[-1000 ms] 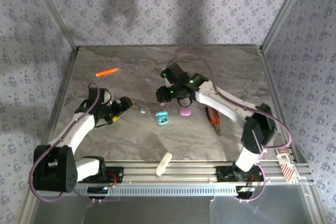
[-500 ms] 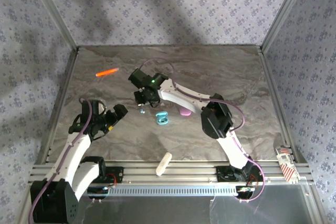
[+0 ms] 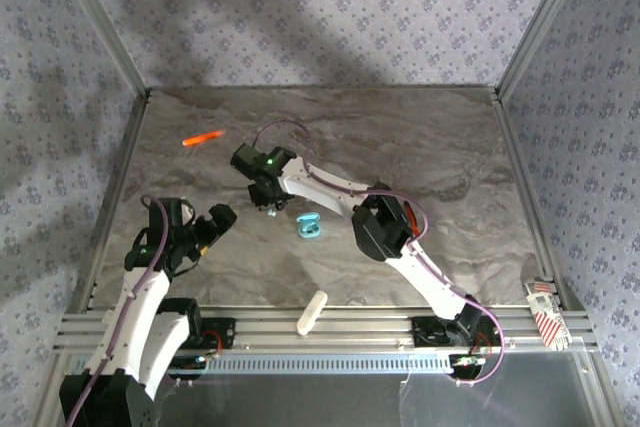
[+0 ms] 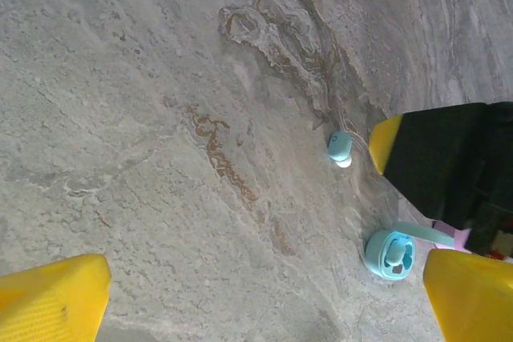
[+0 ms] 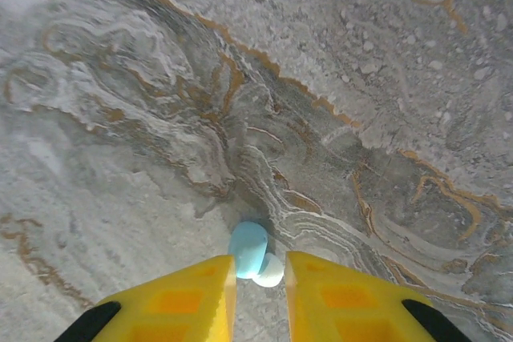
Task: Insert the wireless bluetooth earbuds into the charging case
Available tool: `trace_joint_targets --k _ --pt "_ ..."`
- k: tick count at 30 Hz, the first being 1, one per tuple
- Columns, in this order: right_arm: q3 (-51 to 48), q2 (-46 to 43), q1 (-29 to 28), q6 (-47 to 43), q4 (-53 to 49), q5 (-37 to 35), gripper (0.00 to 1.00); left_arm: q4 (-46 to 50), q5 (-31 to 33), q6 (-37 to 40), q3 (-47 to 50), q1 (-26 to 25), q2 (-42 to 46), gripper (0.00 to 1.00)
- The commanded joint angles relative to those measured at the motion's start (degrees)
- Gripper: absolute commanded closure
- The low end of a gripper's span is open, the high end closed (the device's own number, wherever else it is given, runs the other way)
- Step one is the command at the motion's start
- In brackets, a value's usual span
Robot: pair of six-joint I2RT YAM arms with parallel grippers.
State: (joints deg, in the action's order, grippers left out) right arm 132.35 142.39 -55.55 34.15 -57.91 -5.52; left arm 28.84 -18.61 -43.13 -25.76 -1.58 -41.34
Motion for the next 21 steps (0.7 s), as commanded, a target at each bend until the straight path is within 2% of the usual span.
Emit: trace_joint_targets --k 1,21 --pt "2.8 2.1 -0.5 1.3 -2.7 -1.1 0.76 1.5 -0.1 0.9 0.3 0.5 0.7 0.0" --pt "4.7 5.1 -0.3 1.0 -2.7 2.6 0.72 1.7 -0.7 1.7 0.6 1.1 1.0 0.0"
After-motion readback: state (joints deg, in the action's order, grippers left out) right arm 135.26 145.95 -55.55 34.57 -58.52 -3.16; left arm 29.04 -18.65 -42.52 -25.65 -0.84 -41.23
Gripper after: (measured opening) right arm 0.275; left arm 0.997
